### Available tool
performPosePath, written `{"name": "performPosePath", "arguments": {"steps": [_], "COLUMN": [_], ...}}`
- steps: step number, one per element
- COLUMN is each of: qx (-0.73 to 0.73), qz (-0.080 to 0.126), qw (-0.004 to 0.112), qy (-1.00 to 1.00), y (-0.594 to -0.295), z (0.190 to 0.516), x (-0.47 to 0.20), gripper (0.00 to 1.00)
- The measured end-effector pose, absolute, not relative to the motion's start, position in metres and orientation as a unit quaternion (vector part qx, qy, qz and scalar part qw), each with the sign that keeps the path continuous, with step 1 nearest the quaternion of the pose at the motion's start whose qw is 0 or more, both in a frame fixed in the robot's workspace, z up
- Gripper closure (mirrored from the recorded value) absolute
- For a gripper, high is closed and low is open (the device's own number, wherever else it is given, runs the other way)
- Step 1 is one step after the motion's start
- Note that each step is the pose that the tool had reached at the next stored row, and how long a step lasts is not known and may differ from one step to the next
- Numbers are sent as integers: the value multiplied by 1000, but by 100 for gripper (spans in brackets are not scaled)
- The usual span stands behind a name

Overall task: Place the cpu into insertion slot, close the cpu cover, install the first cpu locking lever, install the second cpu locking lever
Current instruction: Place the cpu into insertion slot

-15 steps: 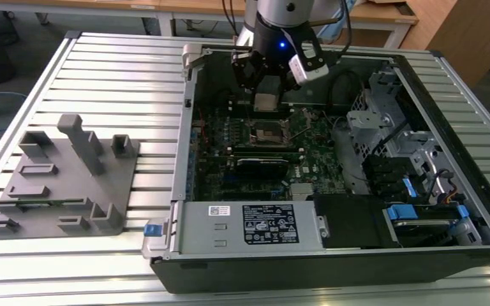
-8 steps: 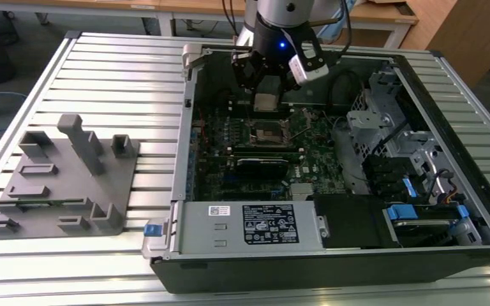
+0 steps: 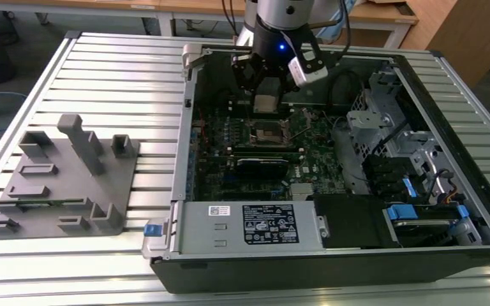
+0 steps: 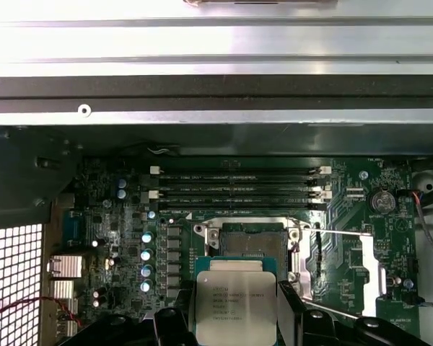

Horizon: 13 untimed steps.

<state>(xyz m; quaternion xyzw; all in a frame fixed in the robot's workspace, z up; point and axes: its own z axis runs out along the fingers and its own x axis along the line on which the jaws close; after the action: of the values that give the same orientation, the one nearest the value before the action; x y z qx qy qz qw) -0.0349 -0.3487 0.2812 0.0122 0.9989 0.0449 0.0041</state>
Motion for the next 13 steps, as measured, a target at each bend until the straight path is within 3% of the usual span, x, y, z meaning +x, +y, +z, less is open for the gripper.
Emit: {"name": "performPosePath", "arguments": {"steps": [13], "qx": [12], "qz": [45], "qw": [4], "qy": [999], "y": [-349], "z": [268], "x": [-29], "gripper": [46]}}
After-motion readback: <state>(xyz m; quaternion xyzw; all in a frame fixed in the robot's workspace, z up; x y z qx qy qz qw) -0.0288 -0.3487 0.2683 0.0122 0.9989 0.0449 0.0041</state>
